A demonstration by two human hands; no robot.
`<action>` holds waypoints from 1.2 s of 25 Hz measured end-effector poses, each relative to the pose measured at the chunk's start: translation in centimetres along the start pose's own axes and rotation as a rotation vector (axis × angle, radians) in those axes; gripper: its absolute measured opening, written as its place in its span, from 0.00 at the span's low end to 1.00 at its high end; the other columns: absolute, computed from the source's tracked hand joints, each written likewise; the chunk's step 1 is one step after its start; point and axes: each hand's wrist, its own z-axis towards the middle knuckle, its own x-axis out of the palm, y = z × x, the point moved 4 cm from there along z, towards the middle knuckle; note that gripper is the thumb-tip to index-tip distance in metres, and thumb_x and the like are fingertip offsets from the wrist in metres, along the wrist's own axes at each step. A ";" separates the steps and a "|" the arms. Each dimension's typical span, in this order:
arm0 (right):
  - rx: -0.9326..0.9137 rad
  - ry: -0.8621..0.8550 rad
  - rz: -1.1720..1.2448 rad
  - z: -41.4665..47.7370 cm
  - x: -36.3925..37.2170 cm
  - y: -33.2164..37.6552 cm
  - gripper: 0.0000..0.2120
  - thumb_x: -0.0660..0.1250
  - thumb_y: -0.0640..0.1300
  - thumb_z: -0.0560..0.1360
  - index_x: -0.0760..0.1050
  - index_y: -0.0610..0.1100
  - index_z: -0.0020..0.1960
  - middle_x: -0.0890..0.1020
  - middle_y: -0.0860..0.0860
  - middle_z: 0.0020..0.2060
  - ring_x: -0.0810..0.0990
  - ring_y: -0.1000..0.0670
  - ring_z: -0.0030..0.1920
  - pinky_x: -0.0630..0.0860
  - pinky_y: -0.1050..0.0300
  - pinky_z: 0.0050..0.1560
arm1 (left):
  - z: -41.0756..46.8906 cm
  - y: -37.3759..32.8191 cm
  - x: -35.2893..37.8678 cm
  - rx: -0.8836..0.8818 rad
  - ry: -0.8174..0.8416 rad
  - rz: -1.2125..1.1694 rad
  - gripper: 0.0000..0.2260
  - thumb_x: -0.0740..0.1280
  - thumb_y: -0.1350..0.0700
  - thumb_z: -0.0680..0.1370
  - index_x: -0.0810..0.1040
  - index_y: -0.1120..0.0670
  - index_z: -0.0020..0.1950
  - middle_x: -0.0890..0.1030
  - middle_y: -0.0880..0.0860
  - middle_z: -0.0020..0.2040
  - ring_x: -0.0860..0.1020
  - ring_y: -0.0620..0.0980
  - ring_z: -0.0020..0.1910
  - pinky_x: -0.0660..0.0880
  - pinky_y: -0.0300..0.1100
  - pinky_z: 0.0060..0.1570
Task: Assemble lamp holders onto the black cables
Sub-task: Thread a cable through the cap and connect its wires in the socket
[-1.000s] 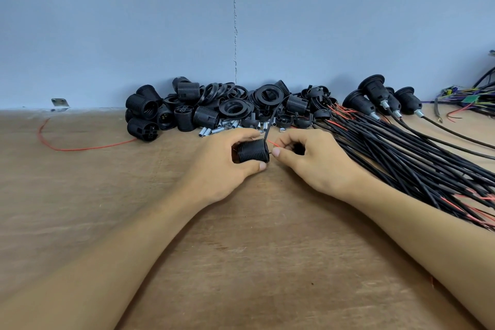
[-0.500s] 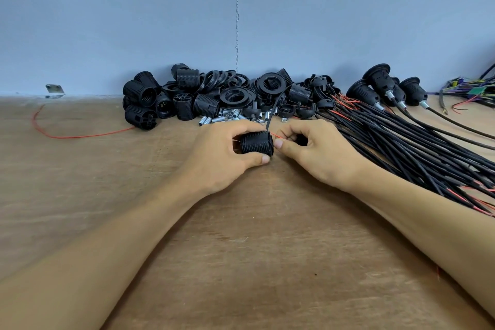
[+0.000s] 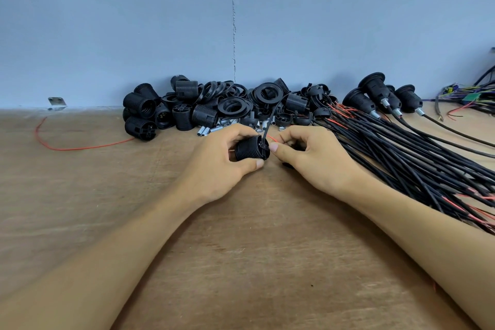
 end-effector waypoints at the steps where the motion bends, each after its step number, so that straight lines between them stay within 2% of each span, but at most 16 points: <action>1: -0.001 -0.006 0.004 0.0 -0.1 0.0 0.05 0.71 0.45 0.77 0.83 0.48 0.44 0.84 0.54 0.37 0.80 0.57 0.39 0.76 0.58 0.47 | 0.0 0.0 0.0 0.000 -0.001 -0.003 0.18 0.76 0.52 0.67 0.79 0.42 0.55 0.85 0.43 0.55 0.82 0.42 0.59 0.76 0.52 0.65; 5: -0.005 -0.007 -0.003 0.0 -0.1 0.0 0.04 0.71 0.46 0.77 0.83 0.48 0.44 0.85 0.54 0.38 0.80 0.58 0.40 0.75 0.60 0.47 | -0.1 0.2 0.0 0.000 -0.012 -0.001 0.18 0.76 0.52 0.67 0.78 0.38 0.54 0.85 0.41 0.54 0.82 0.41 0.58 0.76 0.52 0.65; 8: -0.029 0.012 -0.085 -0.1 0.1 0.1 0.05 0.70 0.46 0.78 0.82 0.48 0.44 0.84 0.54 0.38 0.80 0.55 0.42 0.74 0.59 0.48 | 0.0 0.2 0.0 0.005 -0.016 0.004 0.19 0.77 0.52 0.66 0.79 0.40 0.55 0.85 0.42 0.53 0.82 0.43 0.57 0.77 0.53 0.64; 13: -0.036 0.041 -0.159 -0.1 0.3 0.4 0.07 0.69 0.43 0.79 0.79 0.48 0.41 0.78 0.55 0.34 0.73 0.58 0.36 0.67 0.68 0.40 | 0.2 0.0 0.3 0.005 -0.003 0.043 0.19 0.77 0.51 0.65 0.82 0.46 0.56 0.85 0.45 0.52 0.83 0.47 0.56 0.78 0.55 0.62; 16: -0.048 0.045 -0.174 -0.1 0.3 0.6 0.06 0.69 0.42 0.78 0.79 0.45 0.42 0.78 0.55 0.34 0.73 0.57 0.36 0.66 0.68 0.40 | 0.1 -0.1 0.4 0.003 -0.009 0.055 0.19 0.77 0.52 0.64 0.82 0.46 0.55 0.86 0.45 0.51 0.83 0.48 0.55 0.78 0.55 0.61; 20: -0.045 0.028 -0.180 -0.2 0.4 0.6 0.06 0.69 0.42 0.78 0.80 0.44 0.42 0.80 0.50 0.36 0.75 0.51 0.39 0.68 0.59 0.42 | 0.0 -0.6 0.5 0.005 -0.015 0.070 0.19 0.77 0.53 0.64 0.83 0.48 0.55 0.86 0.46 0.51 0.83 0.48 0.55 0.78 0.54 0.61; 23: -0.015 -0.006 -0.111 -0.2 0.3 0.5 0.07 0.70 0.44 0.77 0.80 0.49 0.40 0.81 0.54 0.35 0.77 0.53 0.39 0.71 0.59 0.43 | -0.1 -0.5 0.3 -0.016 -0.029 0.030 0.19 0.79 0.59 0.68 0.82 0.48 0.56 0.86 0.45 0.52 0.83 0.47 0.55 0.78 0.53 0.62; 26: 0.009 -0.027 0.028 -0.2 0.0 0.4 0.04 0.72 0.45 0.77 0.83 0.49 0.43 0.84 0.52 0.36 0.81 0.51 0.40 0.76 0.57 0.47 | -0.2 -0.2 0.0 -0.049 -0.017 -0.040 0.19 0.78 0.64 0.71 0.79 0.46 0.55 0.85 0.46 0.54 0.84 0.45 0.54 0.79 0.50 0.61; 28: 0.035 0.002 0.176 -0.2 -0.2 0.3 0.02 0.72 0.44 0.77 0.83 0.48 0.46 0.85 0.49 0.37 0.81 0.52 0.38 0.78 0.58 0.45 | -0.2 -0.2 0.0 -0.054 0.002 -0.061 0.19 0.77 0.65 0.72 0.76 0.45 0.54 0.84 0.46 0.55 0.84 0.43 0.53 0.80 0.45 0.59; 30: 0.054 0.032 0.281 -0.1 -0.2 0.2 0.02 0.71 0.41 0.77 0.83 0.46 0.47 0.84 0.50 0.37 0.80 0.55 0.36 0.76 0.64 0.41 | -0.2 -0.2 0.0 -0.061 0.016 -0.065 0.19 0.77 0.65 0.73 0.76 0.45 0.55 0.83 0.45 0.55 0.84 0.41 0.52 0.79 0.39 0.57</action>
